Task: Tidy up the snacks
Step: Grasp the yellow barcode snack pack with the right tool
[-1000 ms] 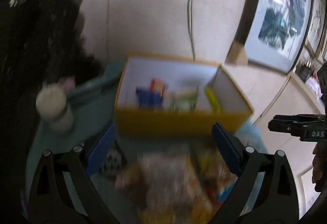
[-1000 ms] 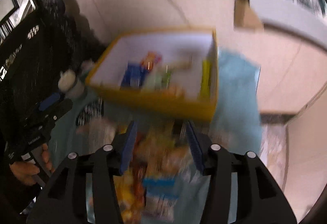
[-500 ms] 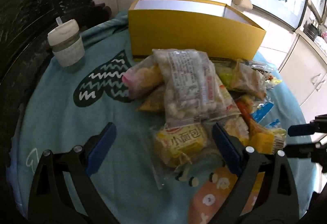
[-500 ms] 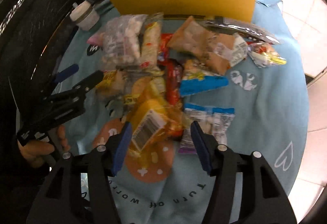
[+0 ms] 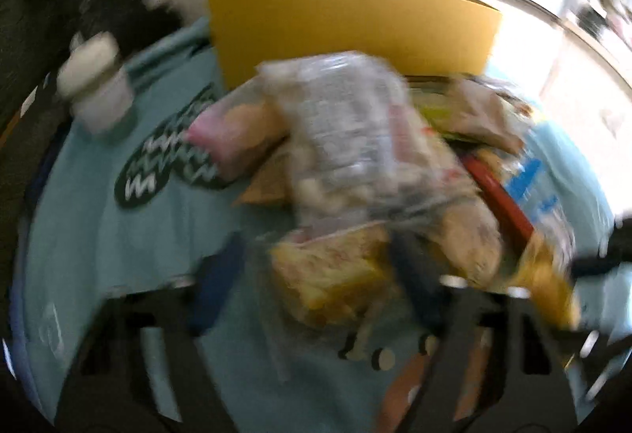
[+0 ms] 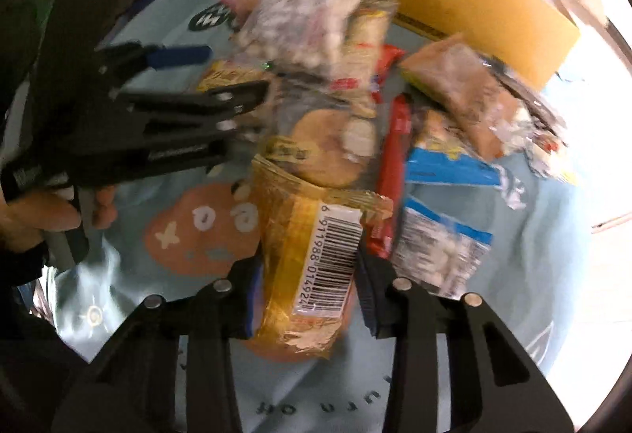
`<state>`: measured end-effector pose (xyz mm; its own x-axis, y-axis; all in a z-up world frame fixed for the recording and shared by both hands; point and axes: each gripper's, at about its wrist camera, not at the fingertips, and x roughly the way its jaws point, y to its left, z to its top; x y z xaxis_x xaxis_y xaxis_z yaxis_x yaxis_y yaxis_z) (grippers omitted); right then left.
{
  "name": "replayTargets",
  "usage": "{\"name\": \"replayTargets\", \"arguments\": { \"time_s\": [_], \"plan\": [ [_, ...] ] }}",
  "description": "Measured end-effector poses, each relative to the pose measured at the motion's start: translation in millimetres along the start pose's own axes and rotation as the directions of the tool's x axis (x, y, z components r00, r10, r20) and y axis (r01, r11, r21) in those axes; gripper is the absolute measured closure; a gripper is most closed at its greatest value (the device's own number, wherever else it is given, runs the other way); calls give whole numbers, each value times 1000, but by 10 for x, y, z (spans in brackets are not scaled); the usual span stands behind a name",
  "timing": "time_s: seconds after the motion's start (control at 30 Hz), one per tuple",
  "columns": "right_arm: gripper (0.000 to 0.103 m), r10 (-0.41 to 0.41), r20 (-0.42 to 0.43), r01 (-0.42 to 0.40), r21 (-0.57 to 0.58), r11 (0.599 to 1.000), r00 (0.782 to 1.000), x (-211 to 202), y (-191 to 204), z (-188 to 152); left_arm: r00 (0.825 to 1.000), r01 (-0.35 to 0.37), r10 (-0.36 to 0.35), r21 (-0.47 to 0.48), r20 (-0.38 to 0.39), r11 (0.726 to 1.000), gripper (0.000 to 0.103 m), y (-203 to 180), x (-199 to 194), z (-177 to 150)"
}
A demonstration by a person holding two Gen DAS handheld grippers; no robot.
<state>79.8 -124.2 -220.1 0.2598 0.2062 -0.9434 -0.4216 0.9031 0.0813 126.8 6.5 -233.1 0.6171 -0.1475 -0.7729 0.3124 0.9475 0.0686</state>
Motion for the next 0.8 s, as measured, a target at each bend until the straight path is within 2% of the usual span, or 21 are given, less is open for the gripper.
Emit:
{"name": "replayTargets", "arguments": {
  "time_s": [0.07, 0.17, 0.23, 0.27, 0.3, 0.33, 0.37, 0.43, 0.47, 0.5, 0.57, 0.8],
  "plan": [
    [64, 3, 7, -4, 53, 999, 1000, -54, -129, -16, 1000, 1, -1, 18, 12, 1000, 56, -56, -23, -11],
    [64, 8, 12, -10, 121, 993, 1000, -77, -299, -28, 1000, 11, -11, -17, 15, 1000, 55, -17, -13, -19],
    [64, 13, 10, -14, 140, 990, 1000, -69, -367, -33, 1000, 19, -19, -39, -4, 999, 38, -7, 34, -28],
    [64, 14, 10, -15, 143, 990, 1000, -72, -389, -38, 999, 3, -5, -55, -33, 998, 12, -16, 85, -42],
    [64, 12, 10, -13, 142, 990, 1000, -69, -387, -26, 997, -19, 12, -87, -78, 996, 2, 18, 168, -79],
    [64, 11, 11, -12, 139, 990, 1000, -67, -379, -15, 993, 13, -32, -162, -116, 987, 2, 109, 255, -123],
    [64, 11, 12, -12, 136, 991, 1000, -70, -373, -15, 991, 39, -65, -209, -117, 977, 2, 161, 269, -162],
    [64, 7, 21, -10, 129, 992, 1000, -84, -316, -20, 994, 37, -56, -199, -94, 979, 2, 159, 263, -188],
    [64, 4, 24, -7, 129, 992, 1000, -147, -355, -81, 995, 53, -69, -184, -79, 981, 12, 143, 245, -194],
    [64, 0, 29, -4, 135, 991, 1000, -161, -379, -83, 995, 72, -83, -165, -61, 984, 30, 118, 217, -193],
    [64, -3, 35, -2, 145, 989, 999, -196, -399, -119, 997, 69, -73, -117, -32, 991, 36, 49, 143, -190],
    [64, 5, 64, -15, 156, 988, 998, -286, -452, -138, 994, 104, -107, -161, -12, 981, 38, 147, -60, -347]
  ]
}}
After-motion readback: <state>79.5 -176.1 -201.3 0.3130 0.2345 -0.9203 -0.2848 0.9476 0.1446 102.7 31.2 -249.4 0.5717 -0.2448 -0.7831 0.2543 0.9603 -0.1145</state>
